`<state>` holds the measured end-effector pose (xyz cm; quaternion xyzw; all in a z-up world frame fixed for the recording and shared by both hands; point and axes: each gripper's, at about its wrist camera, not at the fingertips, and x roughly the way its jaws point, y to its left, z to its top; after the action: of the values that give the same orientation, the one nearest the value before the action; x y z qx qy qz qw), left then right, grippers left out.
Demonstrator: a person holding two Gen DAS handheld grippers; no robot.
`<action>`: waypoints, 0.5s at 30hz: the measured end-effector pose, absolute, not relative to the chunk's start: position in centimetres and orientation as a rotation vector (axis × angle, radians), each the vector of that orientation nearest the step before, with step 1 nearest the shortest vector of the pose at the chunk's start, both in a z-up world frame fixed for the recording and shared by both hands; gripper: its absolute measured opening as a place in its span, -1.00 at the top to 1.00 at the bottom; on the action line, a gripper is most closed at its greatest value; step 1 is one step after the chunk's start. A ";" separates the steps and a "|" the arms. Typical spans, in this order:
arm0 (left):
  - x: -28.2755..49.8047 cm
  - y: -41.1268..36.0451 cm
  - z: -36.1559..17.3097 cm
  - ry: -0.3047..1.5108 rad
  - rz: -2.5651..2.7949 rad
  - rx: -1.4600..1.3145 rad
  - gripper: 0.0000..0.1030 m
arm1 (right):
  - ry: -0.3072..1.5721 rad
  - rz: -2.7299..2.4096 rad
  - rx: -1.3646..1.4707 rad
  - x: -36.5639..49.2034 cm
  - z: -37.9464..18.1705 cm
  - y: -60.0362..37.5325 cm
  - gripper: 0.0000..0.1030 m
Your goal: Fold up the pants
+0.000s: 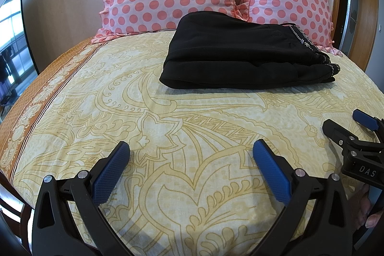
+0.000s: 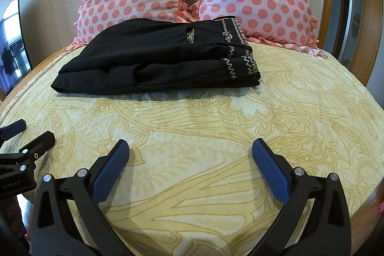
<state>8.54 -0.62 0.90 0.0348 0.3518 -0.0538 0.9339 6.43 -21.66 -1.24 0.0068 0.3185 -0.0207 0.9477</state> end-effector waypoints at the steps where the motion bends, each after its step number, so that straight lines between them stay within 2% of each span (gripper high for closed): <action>1: 8.6 -0.6 0.9 0.720 -0.110 0.071 -0.97 | 0.649 -0.042 0.014 6.4 -1.2 -21.7 -0.97; 15: 8.6 -0.5 1.0 0.725 -0.111 0.069 -0.97 | 0.648 -0.042 0.014 6.4 -1.3 -21.6 -0.97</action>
<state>8.64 -0.54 1.05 0.0340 0.3542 -0.0542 0.9330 6.42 -21.61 -1.29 0.0067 0.3181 -0.0208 0.9478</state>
